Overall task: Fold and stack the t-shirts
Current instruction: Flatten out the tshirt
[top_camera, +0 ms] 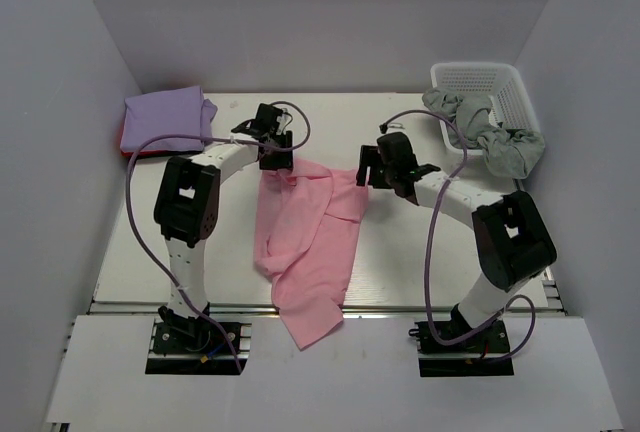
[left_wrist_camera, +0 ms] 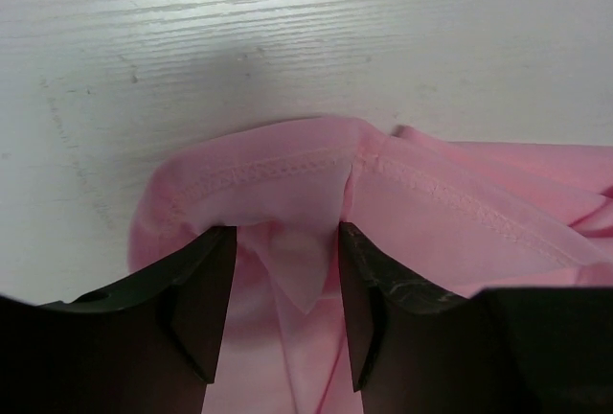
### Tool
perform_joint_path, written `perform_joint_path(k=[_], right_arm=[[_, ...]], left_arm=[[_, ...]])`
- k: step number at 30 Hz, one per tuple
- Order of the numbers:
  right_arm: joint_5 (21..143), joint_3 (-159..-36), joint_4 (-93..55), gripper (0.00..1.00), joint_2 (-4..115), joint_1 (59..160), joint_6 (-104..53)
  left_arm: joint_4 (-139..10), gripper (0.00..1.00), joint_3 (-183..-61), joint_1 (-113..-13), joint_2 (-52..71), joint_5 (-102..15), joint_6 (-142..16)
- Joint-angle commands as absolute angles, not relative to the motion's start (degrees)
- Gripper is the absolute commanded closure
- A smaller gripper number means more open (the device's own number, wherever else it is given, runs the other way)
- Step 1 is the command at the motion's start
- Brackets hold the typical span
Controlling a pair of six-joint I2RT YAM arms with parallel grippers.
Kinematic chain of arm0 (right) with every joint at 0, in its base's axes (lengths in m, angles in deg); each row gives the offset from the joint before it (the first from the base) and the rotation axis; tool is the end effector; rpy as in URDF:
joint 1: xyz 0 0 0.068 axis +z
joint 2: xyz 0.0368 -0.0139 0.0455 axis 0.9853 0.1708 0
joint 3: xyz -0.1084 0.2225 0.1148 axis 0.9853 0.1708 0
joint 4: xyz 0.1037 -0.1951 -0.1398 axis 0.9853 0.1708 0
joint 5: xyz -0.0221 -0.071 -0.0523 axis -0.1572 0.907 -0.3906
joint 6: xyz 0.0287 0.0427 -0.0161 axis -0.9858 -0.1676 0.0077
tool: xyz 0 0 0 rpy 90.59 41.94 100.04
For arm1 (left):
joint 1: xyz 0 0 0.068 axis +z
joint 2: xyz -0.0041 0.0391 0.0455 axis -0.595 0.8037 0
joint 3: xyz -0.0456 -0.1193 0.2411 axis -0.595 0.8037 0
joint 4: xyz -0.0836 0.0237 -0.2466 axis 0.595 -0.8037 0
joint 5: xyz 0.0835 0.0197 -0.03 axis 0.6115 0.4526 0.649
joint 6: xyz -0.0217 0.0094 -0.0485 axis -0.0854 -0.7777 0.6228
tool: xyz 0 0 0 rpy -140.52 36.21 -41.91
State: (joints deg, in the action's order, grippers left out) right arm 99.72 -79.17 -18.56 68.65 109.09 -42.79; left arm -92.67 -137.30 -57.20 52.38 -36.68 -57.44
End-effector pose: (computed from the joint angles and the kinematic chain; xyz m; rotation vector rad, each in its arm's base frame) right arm 0.3166 0.1678 0.2106 -0.0017 2.2380 0.3066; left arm 0.4164 -0.1583 0.1790 0.0836 2.5952 -0.2841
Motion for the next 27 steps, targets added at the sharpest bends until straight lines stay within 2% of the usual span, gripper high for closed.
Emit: perform_joint_path(k=[1, 4, 7, 8, 9, 10, 11, 14, 15, 16, 17, 19, 20, 21, 26, 27], right_arm=[[97.3, -83.9, -21.7, 0.26, 71.2, 108.9, -42.8], [96.6, -85.9, -22.2, 0.28, 73.8, 108.9, -42.9], [97.7, -87.7, -22.1, 0.31, 76.1, 108.9, -43.1], [98.5, -88.2, -22.3, 0.31, 76.7, 108.9, -43.1], [98.8, -88.5, -22.2, 0.34, 77.5, 108.8, -43.1], [98.9, -89.3, -22.2, 0.40, 77.7, 108.7, -43.1], [99.2, -89.6, -22.2, 0.40, 78.5, 108.8, -42.9], [99.0, -89.8, -22.1, 0.40, 79.2, 108.8, -42.4], [99.1, -89.9, -22.1, 0.42, 79.2, 108.9, -42.5], [98.7, -89.7, -22.2, 0.55, 79.2, 108.8, -42.4], [98.6, -89.7, -22.4, 0.62, 79.2, 108.8, -42.2], [97.6, -89.4, -23.2, 0.79, 79.2, 108.7, -42.1], [97.3, -89.5, -23.1, 0.93, 79.2, 108.7, -42.0], [97.0, -89.5, -23.4, 1.00, 79.2, 108.6, -41.9], [96.9, -88.8, -23.7, 1.00, 78.4, 108.5, -41.7], [96.6, -88.7, -23.9, 1.00, 78.3, 108.6, -41.5]], left_arm=[[-96.0, 0.43, -140.6, -57.1, 52.4, -32.2, -57.1], [-96.0, 0.44, -140.6, -57.1, 53.0, -32.1, -57.1], [-94.5, 0.53, -141.1, -57.1, 53.5, -35.1, -57.6], [-93.9, 0.61, -141.1, -57.1, 53.5, -36.0, -57.6], [-93.9, 0.64, -141.1, -57.1, 53.5, -37.1, -58.2], [-93.9, 0.64, -141.1, -57.1, 53.5, -37.7, -58.2], [-93.9, 0.63, -141.7, -57.1, 53.5, -37.7, -58.2], [-94.4, 0.53, -141.7, -57.1, 52.3, -38.2, -58.2], [-94.9, 0.41, -141.7, -57.1, 51.4, -38.2, -58.7], [-95.0, 0.37, -140.5, -57.1, 49.4, -38.2, -58.7], [-95.0, 0.37, -140.0, -57.1, 48.3, -38.7, -59.5], [-94.4, 0.27, -139.4, -57.6, 46.5, -39.4, -60.8], [-94.4, 0.23, -139.4, -58.1, 45.2, -40.0, -60.8], [-94.4, 0.19, -139.4, -58.1, 45.2, -40.9, -61.4], [-93.9, 0.06, -140.8, -61.5, 44.4, -44.9, -64.1], [-93.9, 0.06, -140.8, -62.0, 44.4, -44.9, -64.1]])
